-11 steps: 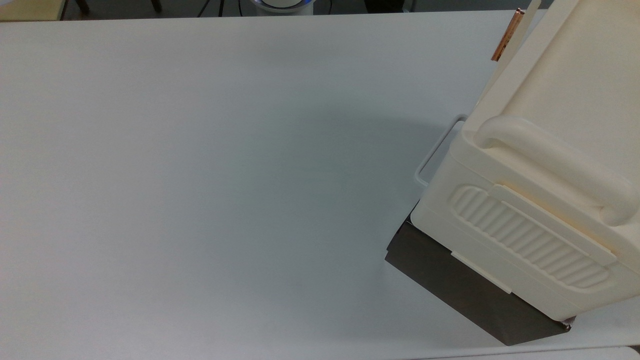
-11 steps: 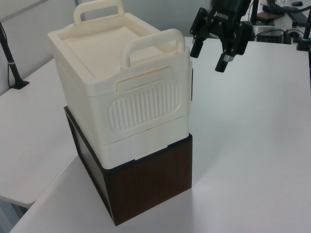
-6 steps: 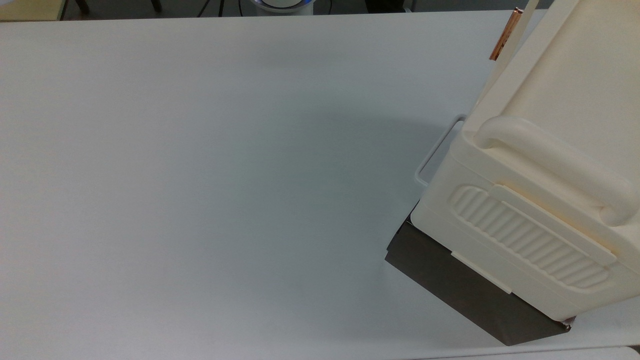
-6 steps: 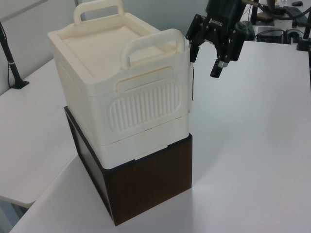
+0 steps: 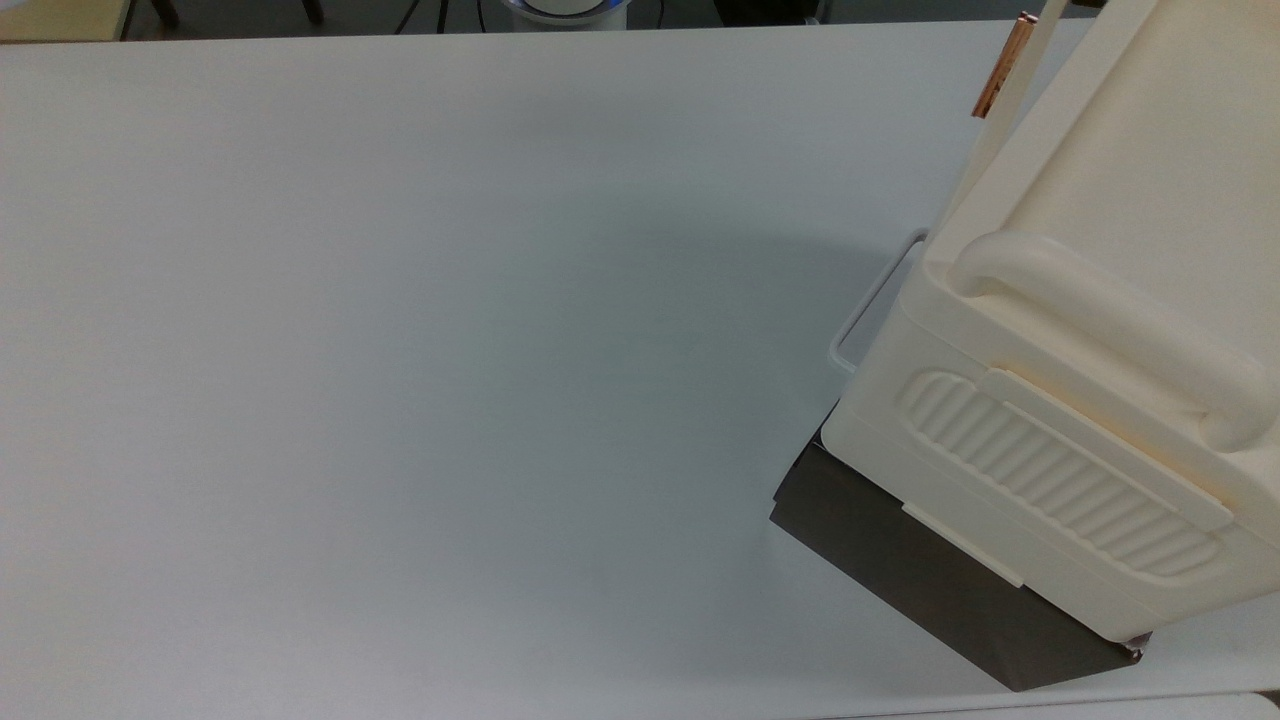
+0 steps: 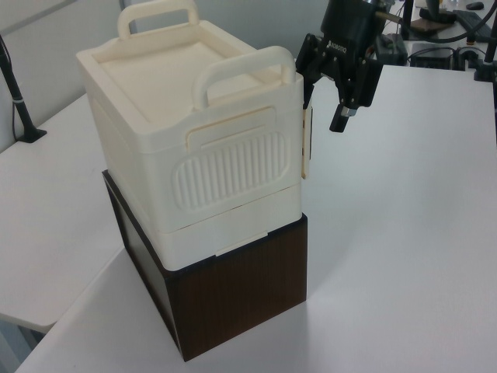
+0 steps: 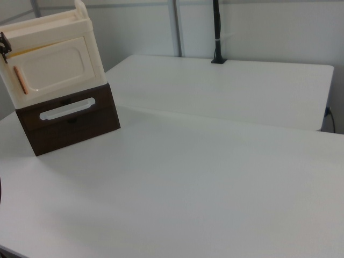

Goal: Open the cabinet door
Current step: 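Pull the door edge outward, swinging the door open on its hinge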

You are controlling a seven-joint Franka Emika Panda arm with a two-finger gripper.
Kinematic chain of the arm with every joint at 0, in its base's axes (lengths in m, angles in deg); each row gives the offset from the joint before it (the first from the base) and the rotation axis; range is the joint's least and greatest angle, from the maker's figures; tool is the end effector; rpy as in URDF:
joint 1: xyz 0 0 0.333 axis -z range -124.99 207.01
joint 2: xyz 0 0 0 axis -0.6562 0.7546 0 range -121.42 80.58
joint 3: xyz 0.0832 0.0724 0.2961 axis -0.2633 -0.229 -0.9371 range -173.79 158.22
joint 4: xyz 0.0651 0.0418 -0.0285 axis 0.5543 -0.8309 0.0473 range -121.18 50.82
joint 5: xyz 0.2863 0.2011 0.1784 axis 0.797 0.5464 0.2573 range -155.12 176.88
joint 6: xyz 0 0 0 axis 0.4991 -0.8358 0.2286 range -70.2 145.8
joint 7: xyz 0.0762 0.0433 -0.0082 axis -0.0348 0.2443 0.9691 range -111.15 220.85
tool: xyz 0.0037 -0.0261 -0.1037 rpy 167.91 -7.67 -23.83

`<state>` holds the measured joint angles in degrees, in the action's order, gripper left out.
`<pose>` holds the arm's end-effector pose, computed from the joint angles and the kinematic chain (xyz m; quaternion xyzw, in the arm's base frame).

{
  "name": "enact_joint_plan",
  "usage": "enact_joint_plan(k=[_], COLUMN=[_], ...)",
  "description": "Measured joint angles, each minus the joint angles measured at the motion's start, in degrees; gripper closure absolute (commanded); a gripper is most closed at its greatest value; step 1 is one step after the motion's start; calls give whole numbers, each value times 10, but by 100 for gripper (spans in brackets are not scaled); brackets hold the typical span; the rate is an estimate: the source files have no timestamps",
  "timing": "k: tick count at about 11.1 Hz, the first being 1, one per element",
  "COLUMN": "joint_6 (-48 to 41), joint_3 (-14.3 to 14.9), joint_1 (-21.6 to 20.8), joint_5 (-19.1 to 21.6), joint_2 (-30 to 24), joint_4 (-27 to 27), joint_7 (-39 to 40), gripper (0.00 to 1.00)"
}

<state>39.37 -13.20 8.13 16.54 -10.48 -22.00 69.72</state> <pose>0.4983 0.3946 0.6682 -0.8806 -0.4307 -0.1738 0.0940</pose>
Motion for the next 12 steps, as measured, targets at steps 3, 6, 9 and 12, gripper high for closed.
enact_joint_plan(k=[3,6,9,12], joint_6=[-40,-81,-122,-135], joint_3=[1,1,2,9], joint_1=[13,32,61,135], joint_5=[0,0,-18,-40], joint_2=[-9,-24,-27,-26], joint_4=[0,0,0,-6], joint_7=[0,0,0,0], gripper=[0,0,0,0])
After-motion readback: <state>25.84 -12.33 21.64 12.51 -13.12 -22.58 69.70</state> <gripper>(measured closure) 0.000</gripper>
